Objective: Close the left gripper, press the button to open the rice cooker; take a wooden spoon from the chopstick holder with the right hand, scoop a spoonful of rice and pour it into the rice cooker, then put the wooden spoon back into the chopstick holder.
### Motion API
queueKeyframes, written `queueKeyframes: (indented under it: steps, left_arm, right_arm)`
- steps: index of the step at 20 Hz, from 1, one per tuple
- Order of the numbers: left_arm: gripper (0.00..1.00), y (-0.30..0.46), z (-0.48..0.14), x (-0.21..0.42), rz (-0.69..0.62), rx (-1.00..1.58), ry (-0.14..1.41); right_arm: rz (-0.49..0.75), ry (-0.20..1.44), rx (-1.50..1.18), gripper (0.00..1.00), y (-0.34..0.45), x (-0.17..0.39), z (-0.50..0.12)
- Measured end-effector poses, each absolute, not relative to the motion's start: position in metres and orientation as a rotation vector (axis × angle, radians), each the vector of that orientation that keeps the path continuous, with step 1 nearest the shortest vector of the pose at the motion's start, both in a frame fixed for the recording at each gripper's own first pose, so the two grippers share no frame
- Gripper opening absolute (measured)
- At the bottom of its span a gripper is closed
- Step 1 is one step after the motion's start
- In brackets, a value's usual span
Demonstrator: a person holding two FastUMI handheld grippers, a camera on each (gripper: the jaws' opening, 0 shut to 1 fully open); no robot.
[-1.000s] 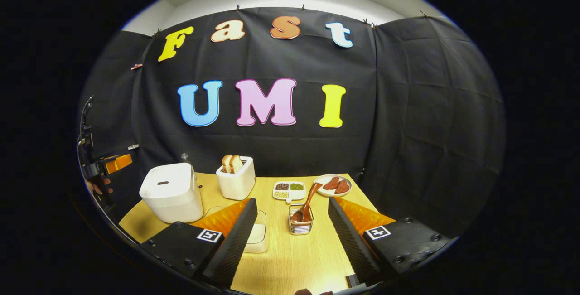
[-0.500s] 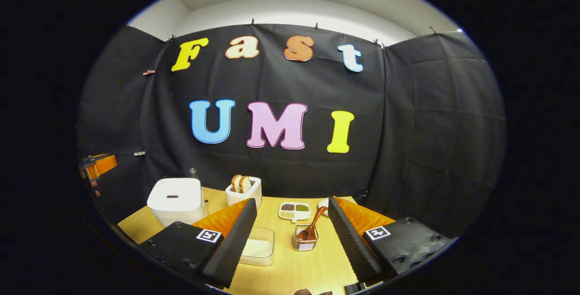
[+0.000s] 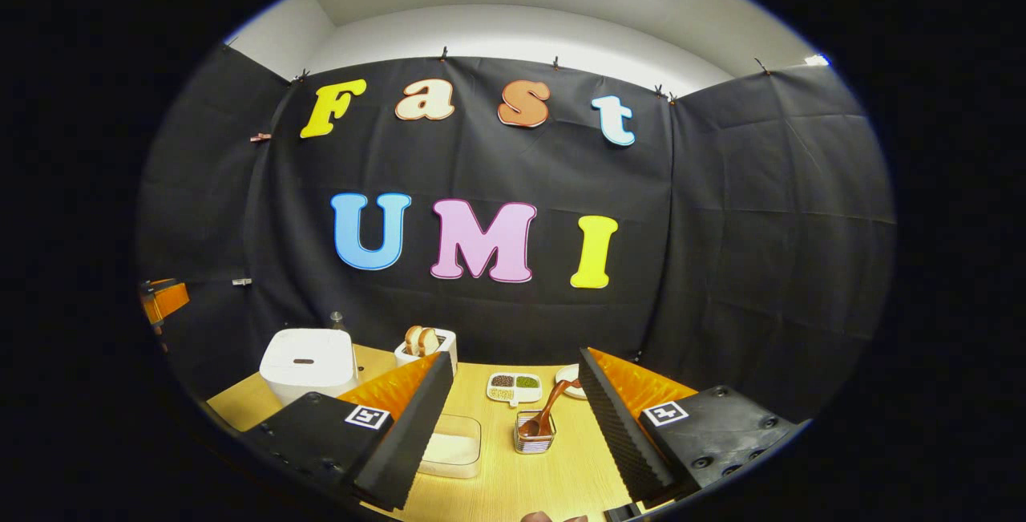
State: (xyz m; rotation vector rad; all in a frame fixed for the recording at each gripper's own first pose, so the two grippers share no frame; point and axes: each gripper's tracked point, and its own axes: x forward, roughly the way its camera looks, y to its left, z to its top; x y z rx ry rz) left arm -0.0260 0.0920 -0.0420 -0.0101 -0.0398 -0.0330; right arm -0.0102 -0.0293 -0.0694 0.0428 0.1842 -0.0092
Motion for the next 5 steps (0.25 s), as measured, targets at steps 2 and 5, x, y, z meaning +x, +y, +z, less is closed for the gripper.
queueKeyframes:
  steps: [2, 5]
  left_arm:
    - [0.98, 0.0936, -0.0441, -0.0257, -0.029, 0.002, -0.036]
    - [0.98, 0.0902, -0.0492, -0.0232, -0.041, -0.016, -0.021]
  right_arm:
    - [-0.006, 0.196, 0.044, 0.99, -0.0254, -0.01, -0.073]
    - [-0.008, 0.195, 0.043, 0.99, -0.0229, -0.0064, -0.0695]
